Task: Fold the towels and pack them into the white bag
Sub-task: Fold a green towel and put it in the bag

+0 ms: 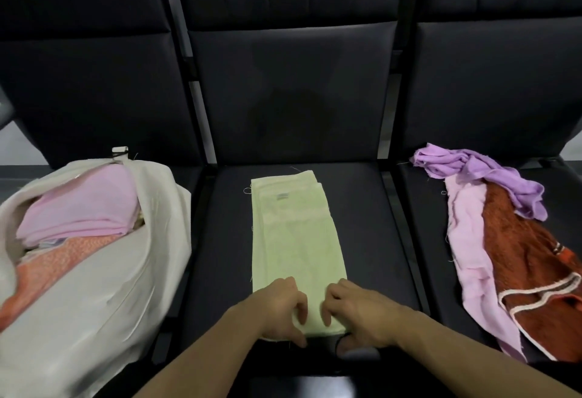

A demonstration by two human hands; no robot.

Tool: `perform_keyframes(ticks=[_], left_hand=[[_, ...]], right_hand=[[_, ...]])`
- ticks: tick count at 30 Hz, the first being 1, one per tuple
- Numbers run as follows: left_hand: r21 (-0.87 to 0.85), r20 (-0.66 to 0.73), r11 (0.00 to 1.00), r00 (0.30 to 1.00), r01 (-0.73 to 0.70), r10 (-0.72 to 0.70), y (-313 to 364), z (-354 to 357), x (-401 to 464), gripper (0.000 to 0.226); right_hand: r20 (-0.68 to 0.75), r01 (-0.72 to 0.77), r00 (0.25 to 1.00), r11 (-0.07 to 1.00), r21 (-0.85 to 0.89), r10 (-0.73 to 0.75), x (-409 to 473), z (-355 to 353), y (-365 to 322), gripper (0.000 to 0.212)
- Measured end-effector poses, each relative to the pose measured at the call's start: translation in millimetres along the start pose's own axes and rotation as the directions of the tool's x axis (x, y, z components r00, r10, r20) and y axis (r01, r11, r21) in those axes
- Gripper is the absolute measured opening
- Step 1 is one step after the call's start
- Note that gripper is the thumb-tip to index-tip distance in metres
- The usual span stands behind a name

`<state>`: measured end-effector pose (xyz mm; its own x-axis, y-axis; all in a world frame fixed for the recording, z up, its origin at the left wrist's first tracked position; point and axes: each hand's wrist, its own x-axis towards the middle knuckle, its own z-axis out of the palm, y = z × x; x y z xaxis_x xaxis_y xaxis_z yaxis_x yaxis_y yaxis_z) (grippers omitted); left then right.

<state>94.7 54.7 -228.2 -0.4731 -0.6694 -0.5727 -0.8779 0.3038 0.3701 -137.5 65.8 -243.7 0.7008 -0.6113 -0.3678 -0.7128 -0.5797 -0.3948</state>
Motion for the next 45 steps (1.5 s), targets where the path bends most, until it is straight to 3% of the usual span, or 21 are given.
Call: perform_keyframes(ticks=[5,13,19,23,28,33,41,45], left_hand=[[-0.007,-0.076,0.999,0.996,-0.042,0.041,1.0,8.5,-3.0,0.042],[-0.017,-0.129,0.997,0.989,-0.077,0.074,-7.8,15.0,-3.3,0.038],[-0.276,-0.153,0.961,0.988,-0.017,-0.026,-19.8,-4.8,-5.3,0.017],[-0.477,-0.253,0.879,0.962,-0.031,-0.103,-28.3,-12.6,-5.3,0.019],[-0.617,-0.356,0.777,0.925,-0.127,-0.132,-21.6,-27.0,-15.4,0.026],[-0.643,-0.373,0.739,0.925,-0.201,-0.073,-13.6,-32.3,-21.6,0.022],[-0.722,-0.365,0.663,0.923,-0.199,-0.120,-9.3,-40.4,-28.0,0.022],[-0.716,-0.444,0.665,0.875,-0.214,-0.196,-10.7,-42.0,-20.7,0.013]], right_hand=[[-0.056,-0.014,0.998,0.998,0.059,0.017,3.2,0.7,5.8,0.024],[-0.053,-0.142,0.986,0.961,0.239,0.159,2.8,-15.2,7.7,0.013],[-0.174,-0.146,0.961,0.926,0.349,0.217,2.6,-18.4,5.3,0.003],[-0.256,-0.143,0.924,0.877,0.459,0.284,1.5,-32.4,3.0,0.020],[-0.151,-0.167,0.942,0.811,0.561,0.298,-7.7,-50.8,8.3,0.040],[-0.178,-0.074,0.955,0.771,0.632,0.237,-17.8,-56.2,7.5,0.036],[-0.084,-0.112,0.958,0.627,0.771,0.275,-22.5,-67.8,-8.2,0.036],[-0.213,-0.119,0.898,0.680,0.724,0.384,-15.2,-64.3,-5.3,0.026]])
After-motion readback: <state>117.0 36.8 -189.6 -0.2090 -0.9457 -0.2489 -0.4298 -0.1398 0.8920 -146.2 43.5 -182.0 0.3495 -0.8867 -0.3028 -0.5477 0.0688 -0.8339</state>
